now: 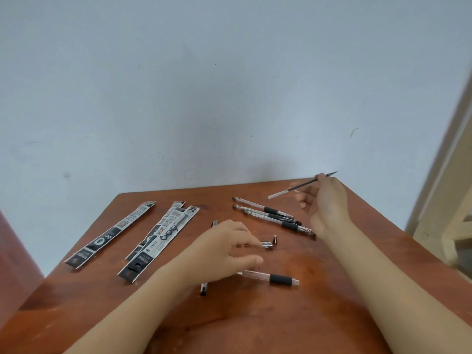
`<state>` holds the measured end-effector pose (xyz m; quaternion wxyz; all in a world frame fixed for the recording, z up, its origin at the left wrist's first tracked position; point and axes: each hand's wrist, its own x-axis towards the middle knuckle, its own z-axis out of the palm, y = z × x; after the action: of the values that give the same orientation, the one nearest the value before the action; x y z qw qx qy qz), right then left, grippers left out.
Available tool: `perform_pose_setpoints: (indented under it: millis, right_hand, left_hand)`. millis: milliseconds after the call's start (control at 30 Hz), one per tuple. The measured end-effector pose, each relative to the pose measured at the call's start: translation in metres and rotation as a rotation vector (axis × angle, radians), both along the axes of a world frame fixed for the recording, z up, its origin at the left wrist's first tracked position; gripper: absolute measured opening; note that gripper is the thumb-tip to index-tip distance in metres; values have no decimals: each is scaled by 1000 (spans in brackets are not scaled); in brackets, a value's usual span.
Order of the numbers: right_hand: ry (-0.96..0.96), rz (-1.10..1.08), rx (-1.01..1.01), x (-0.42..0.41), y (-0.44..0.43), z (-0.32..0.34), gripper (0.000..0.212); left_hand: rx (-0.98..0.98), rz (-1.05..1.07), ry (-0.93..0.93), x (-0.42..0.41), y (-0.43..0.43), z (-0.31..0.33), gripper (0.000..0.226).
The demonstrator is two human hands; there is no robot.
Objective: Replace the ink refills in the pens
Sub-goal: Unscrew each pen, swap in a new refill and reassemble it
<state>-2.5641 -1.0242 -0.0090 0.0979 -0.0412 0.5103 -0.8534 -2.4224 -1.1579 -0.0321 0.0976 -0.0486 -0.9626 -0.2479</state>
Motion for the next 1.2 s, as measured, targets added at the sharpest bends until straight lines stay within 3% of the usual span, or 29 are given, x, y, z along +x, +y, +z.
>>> perform_pose_setpoints:
  millis: [133,300,500,667,800,1200]
  right_hand:
    - [19,-6,30,2,-1,0,19]
    - [30,11,41,5,-2,1,19]
    - [40,67,-57,4,-2,1,20]
    - [92,150,-146,4,1,4,26]
    - [181,197,-170,5,3,7,20]
    - [296,229,-136,12,4,11,15]
  left_hand:
    - [-199,-74,-64,0,8,-2,39]
    - [-241,-113,-78,-2,13,-4,23]
    - [6,-5,40,-3,13,-1,9]
    - [280,229,271,-3,5,4,24]
    - [308,331,392,-2,-1,6,28]
    - [284,331,417,-3,-3,5,24]
